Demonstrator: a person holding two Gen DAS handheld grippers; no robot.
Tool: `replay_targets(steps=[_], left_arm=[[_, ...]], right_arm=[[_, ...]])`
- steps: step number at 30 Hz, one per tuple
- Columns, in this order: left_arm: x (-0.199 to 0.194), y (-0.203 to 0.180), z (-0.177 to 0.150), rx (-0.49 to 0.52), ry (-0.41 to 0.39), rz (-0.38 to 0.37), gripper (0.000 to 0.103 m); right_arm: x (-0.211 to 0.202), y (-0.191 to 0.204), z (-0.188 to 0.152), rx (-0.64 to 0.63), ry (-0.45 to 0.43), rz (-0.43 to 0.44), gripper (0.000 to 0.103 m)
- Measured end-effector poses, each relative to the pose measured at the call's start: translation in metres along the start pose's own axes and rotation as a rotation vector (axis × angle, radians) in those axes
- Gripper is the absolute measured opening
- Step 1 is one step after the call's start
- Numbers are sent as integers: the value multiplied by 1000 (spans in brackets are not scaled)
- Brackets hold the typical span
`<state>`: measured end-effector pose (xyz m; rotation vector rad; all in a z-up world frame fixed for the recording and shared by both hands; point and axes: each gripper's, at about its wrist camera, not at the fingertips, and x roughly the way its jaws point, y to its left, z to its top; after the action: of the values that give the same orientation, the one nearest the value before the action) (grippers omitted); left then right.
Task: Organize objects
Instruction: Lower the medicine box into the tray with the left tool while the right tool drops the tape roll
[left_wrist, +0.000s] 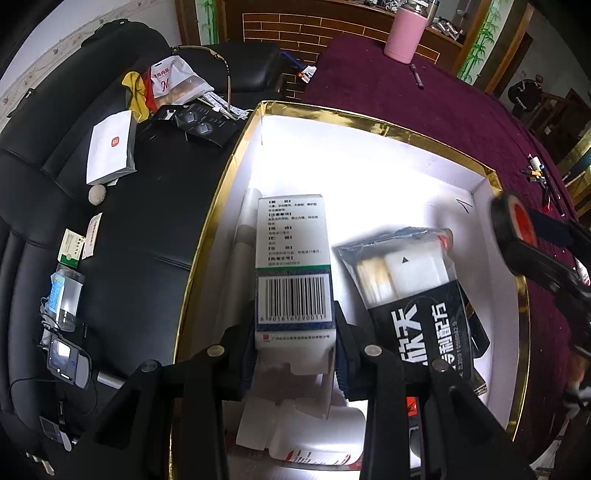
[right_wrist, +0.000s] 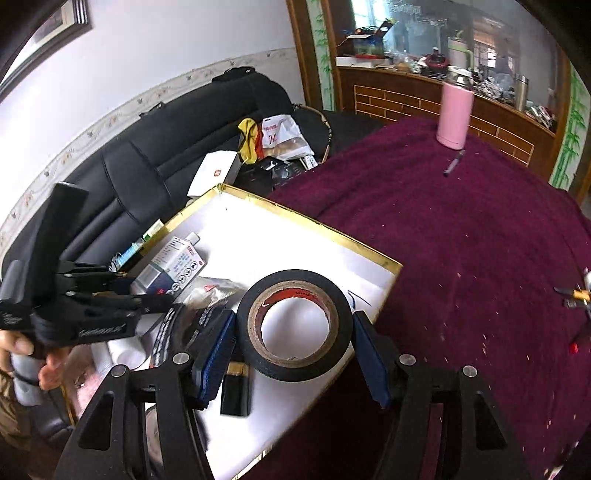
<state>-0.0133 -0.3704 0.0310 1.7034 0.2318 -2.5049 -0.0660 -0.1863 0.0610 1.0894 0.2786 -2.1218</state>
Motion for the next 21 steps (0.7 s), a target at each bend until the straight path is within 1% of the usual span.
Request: replay_targets(steps=[5, 12, 21], left_arm=[[-1, 0, -3, 3, -7, -2, 34], [-2, 1, -4, 4, -12, -6, 34], [-3, 0, -2, -3, -14, 6, 35]], right_arm=[[19, 1, 8, -37, 21, -24, 68], [38, 3, 5, -72, 53, -31, 68], [44, 11, -4, -147, 75, -77, 69]])
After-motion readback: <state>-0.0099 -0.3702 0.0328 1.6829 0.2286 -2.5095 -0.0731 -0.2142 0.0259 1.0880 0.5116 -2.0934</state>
